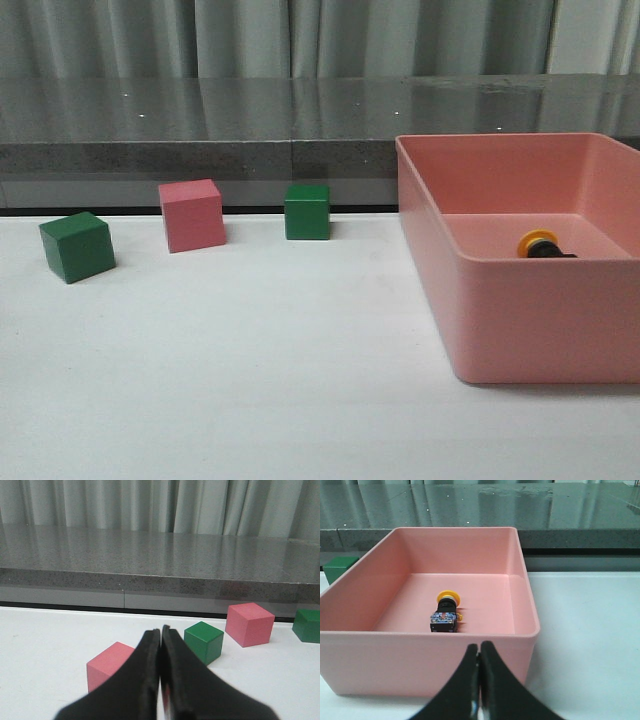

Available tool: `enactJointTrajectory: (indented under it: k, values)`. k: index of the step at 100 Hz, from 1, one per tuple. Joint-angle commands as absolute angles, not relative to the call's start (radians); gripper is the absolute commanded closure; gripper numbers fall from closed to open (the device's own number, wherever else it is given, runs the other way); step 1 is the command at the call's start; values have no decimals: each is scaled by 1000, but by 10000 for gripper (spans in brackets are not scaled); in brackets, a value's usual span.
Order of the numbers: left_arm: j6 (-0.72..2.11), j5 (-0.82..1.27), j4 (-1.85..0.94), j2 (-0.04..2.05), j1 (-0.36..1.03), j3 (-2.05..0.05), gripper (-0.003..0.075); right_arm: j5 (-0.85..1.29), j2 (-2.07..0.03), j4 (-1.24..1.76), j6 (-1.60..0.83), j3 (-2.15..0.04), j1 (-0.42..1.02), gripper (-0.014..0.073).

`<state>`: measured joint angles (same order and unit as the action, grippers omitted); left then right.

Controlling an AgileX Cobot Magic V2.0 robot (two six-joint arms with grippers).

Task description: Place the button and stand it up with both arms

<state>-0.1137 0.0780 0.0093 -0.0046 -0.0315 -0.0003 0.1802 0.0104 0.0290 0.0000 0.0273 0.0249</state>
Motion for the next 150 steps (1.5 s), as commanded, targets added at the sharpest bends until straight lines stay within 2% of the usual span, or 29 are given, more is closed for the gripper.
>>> enactJointTrajectory:
  k: [1, 46, 70, 77, 103, 129, 150]
  values:
    - [-125, 0, 10, -37, -35, 29, 739, 95, 27, 22, -7, 14, 22, 660]
    - [-125, 0, 10, -37, -35, 29, 739, 95, 27, 22, -7, 14, 22, 660]
    - [-125, 0, 10, -37, -35, 29, 739, -14, 27, 22, -8, 12, 22, 660]
    - [-125, 0, 10, -37, -35, 29, 739, 10, 26, 22, -8, -10, 22, 660]
    - [-125, 0, 10, -37, -35, 29, 739, 296, -77, 39, -8, -287, 22, 660]
    - [-125, 0, 10, -37, -24, 29, 739, 618, -409, 39, -15, -643, 22, 660]
    - [-125, 0, 10, -37, -24, 29, 739, 609, -616, 93, -15, -790, 22, 660]
